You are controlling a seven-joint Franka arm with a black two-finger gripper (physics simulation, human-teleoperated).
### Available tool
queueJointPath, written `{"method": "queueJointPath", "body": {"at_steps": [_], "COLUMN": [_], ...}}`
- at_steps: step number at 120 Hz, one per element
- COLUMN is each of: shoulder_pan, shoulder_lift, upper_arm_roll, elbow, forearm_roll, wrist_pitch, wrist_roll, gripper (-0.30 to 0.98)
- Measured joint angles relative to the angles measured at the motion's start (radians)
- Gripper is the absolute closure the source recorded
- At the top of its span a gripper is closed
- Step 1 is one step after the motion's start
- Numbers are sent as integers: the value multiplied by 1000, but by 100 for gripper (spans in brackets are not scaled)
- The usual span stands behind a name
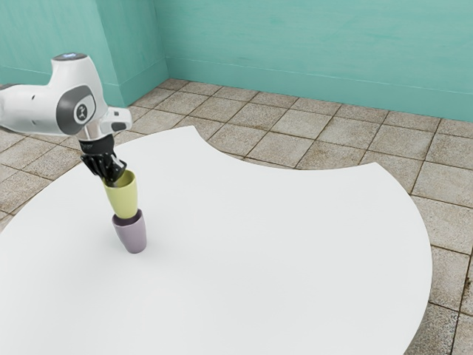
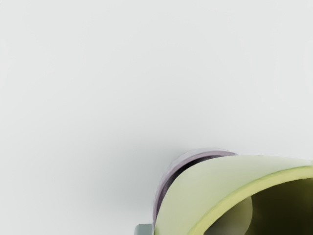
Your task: Place the right cup onto the left cup
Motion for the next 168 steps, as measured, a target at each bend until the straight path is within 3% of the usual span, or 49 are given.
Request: {"method": "queueJointPath", "body": {"at_steps": [78,100,115,137,168], "shoulder_pan": [4,-2,-2,-6,-29], "shoulder_lift": [25,33,33,32,2], "upper_arm_roll": [0,-1,-1,-2,-13], "elbow": [-23,-22,-21,-13,82], "forearm_roll": [-4,-10,-12,-11,-9], "wrist_pitch": [11,11,10,10,-63], "wrist_roll": [11,18,21,26,30], "gripper": [78,39,22,9,3]}}
